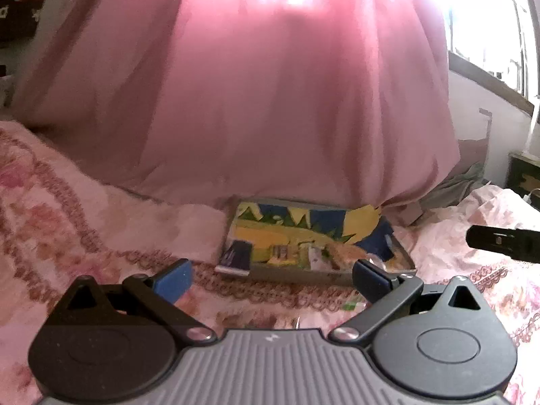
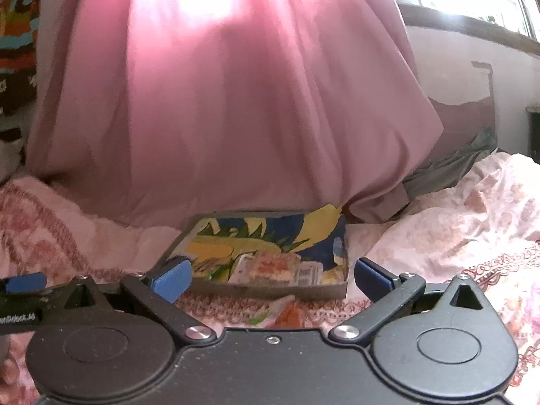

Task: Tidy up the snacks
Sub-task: 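Move both grippers back over the remaining snacks on the bedspread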

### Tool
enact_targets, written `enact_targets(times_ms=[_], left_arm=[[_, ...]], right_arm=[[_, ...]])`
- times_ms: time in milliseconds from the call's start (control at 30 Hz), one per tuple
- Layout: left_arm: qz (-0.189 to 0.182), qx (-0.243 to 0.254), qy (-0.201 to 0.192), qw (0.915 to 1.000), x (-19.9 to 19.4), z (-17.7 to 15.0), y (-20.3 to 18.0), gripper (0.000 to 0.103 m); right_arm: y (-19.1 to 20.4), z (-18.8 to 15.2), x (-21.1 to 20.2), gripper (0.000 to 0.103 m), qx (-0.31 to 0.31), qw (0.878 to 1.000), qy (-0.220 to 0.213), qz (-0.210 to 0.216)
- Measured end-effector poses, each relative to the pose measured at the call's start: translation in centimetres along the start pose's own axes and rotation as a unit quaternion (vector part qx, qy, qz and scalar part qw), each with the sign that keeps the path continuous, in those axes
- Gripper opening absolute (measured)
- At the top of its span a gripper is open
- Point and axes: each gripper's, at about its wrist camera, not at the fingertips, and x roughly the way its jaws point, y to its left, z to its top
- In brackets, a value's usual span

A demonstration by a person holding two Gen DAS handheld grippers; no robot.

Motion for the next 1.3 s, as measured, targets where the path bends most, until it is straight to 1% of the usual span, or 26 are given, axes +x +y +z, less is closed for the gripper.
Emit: enact_targets(times_ms=[167, 300, 433, 533, 600, 667, 733, 900, 1300], left_arm=[[0.019, -0.007, 0.02, 0.9996, -2.7, -2.1, 0.6, 0.103], [0.033, -0.003, 0.034, 0.9989, -4.6, -3.5, 0.8, 0.103], [0.046, 0.003, 0.05, 0.9977, -6.3, -4.9, 0.8, 0.103], [0.062, -0.002, 0.064, 0.9961, -7.1, -5.6, 1.1, 0.103], [0.077, -0.007, 0.082, 0.9937, -7.3, -5.9, 1.3, 0.103], [0.103, -0.008, 0.102, 0.9893, -7.3, -6.4, 1.5, 0.103], [0.118, -0.015, 0.113, 0.9864, -7.4, -6.7, 1.8, 0.103], [0.124, -0.052, 0.127, 0.9827, -7.2, -6.7, 3.3, 0.103], [0.127, -0.048, 0.147, 0.9798, -6.4, -7.2, 3.5, 0.103]], right_arm=[[1.1, -1.9, -2.4, 0.102, -0.017, 1.0, 0.011, -0.002], [2.2, -3.6, -4.2, 0.102, -0.032, 0.999, 0.024, -0.003], [2.8, -5.7, -5.5, 0.102, -0.035, 0.998, 0.057, 0.0], [3.3, -6.9, -6.2, 0.102, -0.039, 0.996, 0.078, -0.002], [3.6, -7.6, -6.5, 0.102, -0.04, 0.995, 0.091, -0.001], [3.9, -8.2, -6.7, 0.102, -0.035, 0.994, 0.104, 0.004], [4.2, -8.8, -6.7, 0.102, -0.026, 0.993, 0.118, 0.008], [4.9, -10.0, -6.2, 0.102, -0.021, 0.989, 0.148, 0.017], [6.0, -10.8, -5.1, 0.102, -0.029, 0.984, 0.171, 0.026]])
